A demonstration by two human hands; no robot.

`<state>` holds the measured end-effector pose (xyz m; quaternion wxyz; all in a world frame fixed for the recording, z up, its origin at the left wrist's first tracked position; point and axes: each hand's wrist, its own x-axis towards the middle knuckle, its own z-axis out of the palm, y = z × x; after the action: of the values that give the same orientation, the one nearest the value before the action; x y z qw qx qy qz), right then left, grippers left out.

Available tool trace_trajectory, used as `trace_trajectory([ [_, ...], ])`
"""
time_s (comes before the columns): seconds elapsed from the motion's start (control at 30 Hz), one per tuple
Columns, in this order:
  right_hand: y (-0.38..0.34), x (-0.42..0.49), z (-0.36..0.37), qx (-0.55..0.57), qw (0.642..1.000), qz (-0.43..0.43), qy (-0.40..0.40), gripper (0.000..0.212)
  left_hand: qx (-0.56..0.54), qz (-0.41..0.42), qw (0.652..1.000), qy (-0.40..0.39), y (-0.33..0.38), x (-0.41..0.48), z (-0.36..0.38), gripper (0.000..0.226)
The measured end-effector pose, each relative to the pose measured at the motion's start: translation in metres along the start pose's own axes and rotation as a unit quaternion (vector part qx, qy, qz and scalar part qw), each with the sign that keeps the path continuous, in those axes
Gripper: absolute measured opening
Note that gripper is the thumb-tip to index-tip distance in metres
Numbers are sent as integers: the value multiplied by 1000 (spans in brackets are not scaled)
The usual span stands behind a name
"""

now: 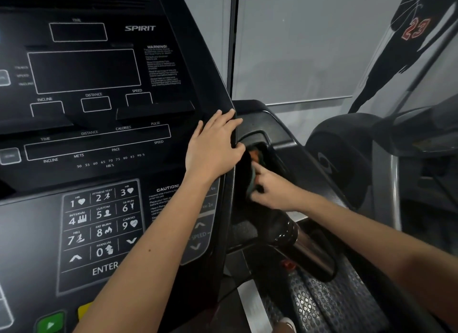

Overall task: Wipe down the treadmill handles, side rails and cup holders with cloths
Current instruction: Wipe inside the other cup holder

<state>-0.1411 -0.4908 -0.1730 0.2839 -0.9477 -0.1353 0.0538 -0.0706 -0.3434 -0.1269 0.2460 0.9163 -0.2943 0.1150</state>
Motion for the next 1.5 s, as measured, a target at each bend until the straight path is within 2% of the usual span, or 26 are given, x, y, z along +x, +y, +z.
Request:
trace_trajectory([
  [0.13, 11, -34, -11, -72, 996, -42, -27, 14, 3, 0, 1000, 0, -1, 0, 0, 54],
  [0.2, 16, -36, -12, -40, 998, -32, -38, 14, 6, 0, 1000, 1, -1, 0, 1, 54],
  [0.27, 13, -25, -10, 41, 998, -10, -43, 15, 7, -2, 1000, 3, 0, 0, 1, 54],
  [0.33, 5, -6, 0, 99, 994, 28, -46, 26, 7, -3, 1000, 6, 0, 1, 2, 54],
  [0.4, -4, 8, 8, 108, 992, 61, -33, 28, 7, -5, 1000, 10, 0, 1, 2, 54],
  [0.47, -8, 8, 8, 108, 992, 57, -21, 23, 7, -3, 1000, 10, 0, 1, 1, 54],
  [0.53, -10, -11, 1, 61, 997, 16, -43, 18, 6, -1, 1000, 6, 0, 0, 0, 54],
  [0.63, 5, -43, -15, -81, 994, -31, -62, 19, 4, 1, 1000, -3, -1, 0, -1, 54],
  [0.77, 27, -68, -28, -220, 975, 12, -29, 19, 7, 3, 1000, -8, -1, -1, -1, 54],
  [0.87, 32, -62, -27, -267, 961, 73, -1, 32, 8, 2, 1000, -9, -1, -1, -1, 54],
  [1.0, 43, -37, -17, -306, 946, 101, 27, 54, 10, 3, 1000, -9, -1, -2, -2, 54],
  [1.17, 55, -4, -25, -309, 938, 156, -5, 72, 5, 1, 1000, -7, 0, -2, -2, 54],
  [1.27, 56, 14, -29, -357, 925, 131, -3, 76, 5, -1, 1000, -5, 0, -1, -2, 54],
  [1.33, 50, 22, -25, -390, 919, 62, 14, 78, 5, -3, 1000, -2, 0, -1, -1, 54],
  [1.43, 47, 28, -18, -424, 904, -39, 31, 66, 5, -3, 1000, 4, 1, 1, 0, 53],
  [1.5, 48, 31, -20, -450, 891, -51, 24, 60, 6, -5, 1000, 5, -1, 1, 0, 53],
])
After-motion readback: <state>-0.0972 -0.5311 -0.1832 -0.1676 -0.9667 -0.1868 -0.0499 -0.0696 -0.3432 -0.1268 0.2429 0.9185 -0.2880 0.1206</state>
